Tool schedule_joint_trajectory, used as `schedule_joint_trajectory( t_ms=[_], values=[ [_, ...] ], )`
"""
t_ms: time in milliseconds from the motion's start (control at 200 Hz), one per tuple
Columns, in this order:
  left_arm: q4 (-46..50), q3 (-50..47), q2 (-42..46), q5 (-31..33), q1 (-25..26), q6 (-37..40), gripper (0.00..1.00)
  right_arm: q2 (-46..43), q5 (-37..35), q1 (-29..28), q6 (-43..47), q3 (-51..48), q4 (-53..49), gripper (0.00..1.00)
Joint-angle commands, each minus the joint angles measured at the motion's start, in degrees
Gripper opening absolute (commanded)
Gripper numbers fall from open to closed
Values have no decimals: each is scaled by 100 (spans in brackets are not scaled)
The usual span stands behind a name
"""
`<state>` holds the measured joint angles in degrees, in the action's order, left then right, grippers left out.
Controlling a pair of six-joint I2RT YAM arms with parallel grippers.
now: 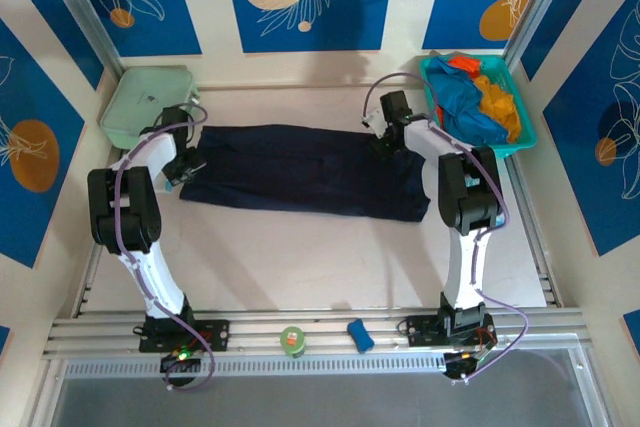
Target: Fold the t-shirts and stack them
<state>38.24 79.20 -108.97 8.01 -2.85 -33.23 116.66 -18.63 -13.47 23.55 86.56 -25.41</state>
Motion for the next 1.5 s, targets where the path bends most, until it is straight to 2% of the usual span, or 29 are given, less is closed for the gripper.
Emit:
schedule_joint_trajectory(
  t_ms=[0,30,100,240,445,590,685,740,785,826,921,971,1036,1091,1131,1286,1496],
  values=[
    [139,266,-132,30,27,-212,0,-714,151,6,-483,-471,256,42],
    [139,279,-154,27,23,-248,1,-837,166,-3,-518,-625,285,43],
    [123,306,-211,19,28,-337,17,-1109,173,-6,-625,-937,320,43],
    [48,383,-272,-144,13,-554,38,-1584,141,2,-761,-1470,431,44],
    [-8,349,-12,-283,18,-678,58,-2063,205,-1,-933,-1825,420,44],
    [-102,30,473,-252,13,-534,81,-2380,289,-16,-1230,-2005,398,45],
    [-185,-194,774,-379,19,-302,84,-2587,290,-24,-1874,-1994,212,46],
    [-208,-246,865,-549,28,-118,82,-2623,184,-9,-2551,-1810,-211,47],
    [-248,-243,866,-794,54,57,76,-2585,156,13,-3210,-1558,-749,47],
    [-253,-194,815,-991,102,212,66,-2500,298,37,-3762,-1338,-1306,45],
    [-70,91,513,-1207,315,547,41,-2452,782,-81,-4234,-1365,-1738,37],
    [81,319,276,-1246,470,699,29,-2426,883,-155,-4485,-1466,-1863,31],
    [226,611,-72,-1254,672,843,10,-2376,1072,-225,-4676,-1607,-1919,17],
    [319,833,-348,-1217,833,911,0,-2289,1160,-273,-4781,-1728,-1914,8],
    [386,983,-547,-1161,929,940,0,-2203,1239,-281,-4827,-1788,-1899,0],
    [740,1305,-1094,-847,1149,968,0,-1785,1363,-340,-4945,-1832,-1905,0],
    [694,508,-760,-438,1181,968,0,-1102,1328,-325,-4975,-1616,-1972,0]
  ],
)
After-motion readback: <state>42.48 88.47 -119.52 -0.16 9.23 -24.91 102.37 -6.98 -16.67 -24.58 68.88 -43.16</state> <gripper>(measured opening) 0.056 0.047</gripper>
